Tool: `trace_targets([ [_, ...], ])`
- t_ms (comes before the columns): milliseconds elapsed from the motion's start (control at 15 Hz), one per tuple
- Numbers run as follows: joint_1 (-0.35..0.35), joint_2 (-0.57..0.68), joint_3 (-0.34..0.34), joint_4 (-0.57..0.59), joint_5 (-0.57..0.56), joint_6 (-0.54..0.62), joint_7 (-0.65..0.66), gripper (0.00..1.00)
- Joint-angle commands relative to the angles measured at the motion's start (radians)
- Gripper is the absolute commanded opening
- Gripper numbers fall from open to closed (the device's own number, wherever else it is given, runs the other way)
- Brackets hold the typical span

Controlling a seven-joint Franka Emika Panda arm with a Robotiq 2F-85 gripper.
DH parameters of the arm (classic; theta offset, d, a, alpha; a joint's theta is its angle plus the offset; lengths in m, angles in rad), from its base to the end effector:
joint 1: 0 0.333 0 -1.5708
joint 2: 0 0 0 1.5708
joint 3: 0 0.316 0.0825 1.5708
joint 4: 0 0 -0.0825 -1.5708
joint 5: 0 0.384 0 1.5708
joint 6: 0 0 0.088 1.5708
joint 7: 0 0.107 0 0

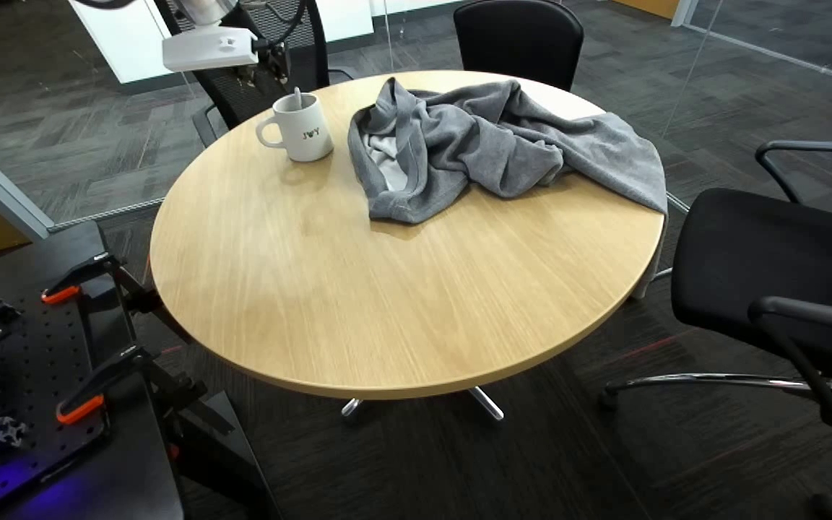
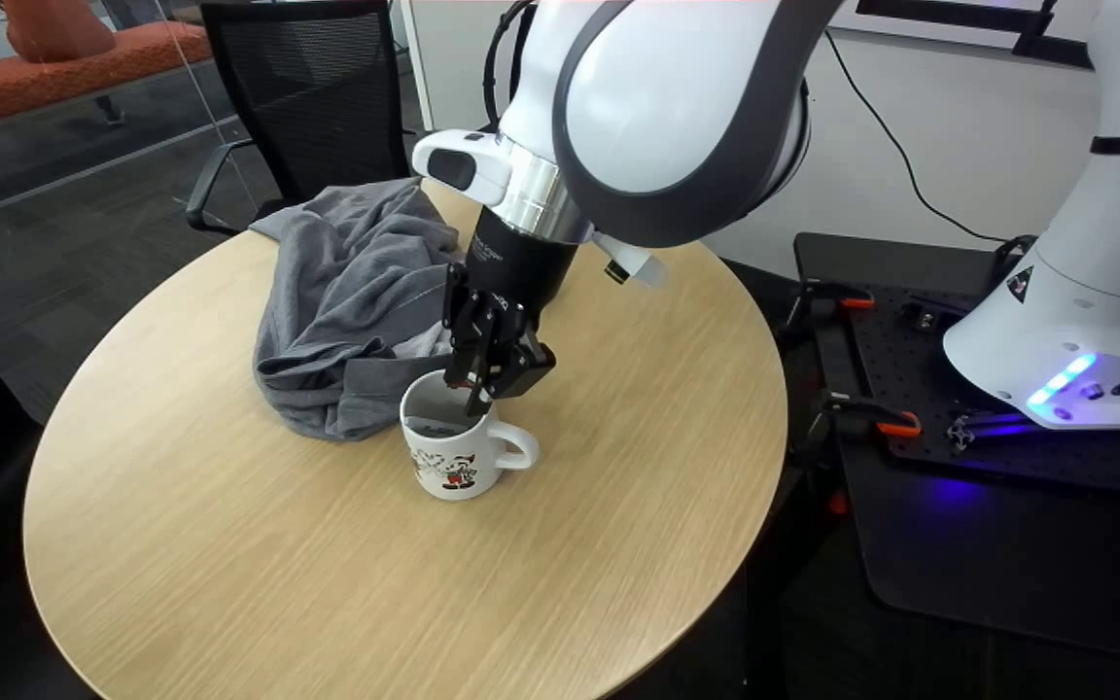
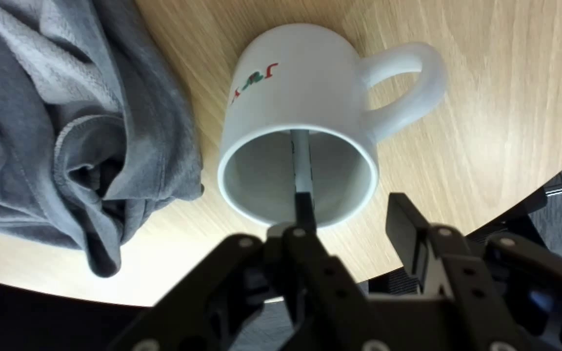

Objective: Pick the marker from the cup and put it on the table

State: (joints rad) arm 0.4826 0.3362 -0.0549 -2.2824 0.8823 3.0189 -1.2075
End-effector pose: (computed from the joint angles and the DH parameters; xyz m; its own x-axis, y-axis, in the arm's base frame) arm 0.5196 0.1738 0.2362 0.6266 0.6505 0.4293 0.6928 -0.7172 0.0754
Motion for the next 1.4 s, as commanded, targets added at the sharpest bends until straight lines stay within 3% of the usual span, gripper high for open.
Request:
trace_targets([
  [0,0.001,0.045,-0.009,0.056,-0.002,-0.009,0.029,0.39],
  [1200,-0.010,0.184,-0.027,0.193,-0.004,-0.052,0.041,0.41],
  [1333,-0.013,0.192,-0.024,0.203,-0.002,-0.056,0.038,0.34],
])
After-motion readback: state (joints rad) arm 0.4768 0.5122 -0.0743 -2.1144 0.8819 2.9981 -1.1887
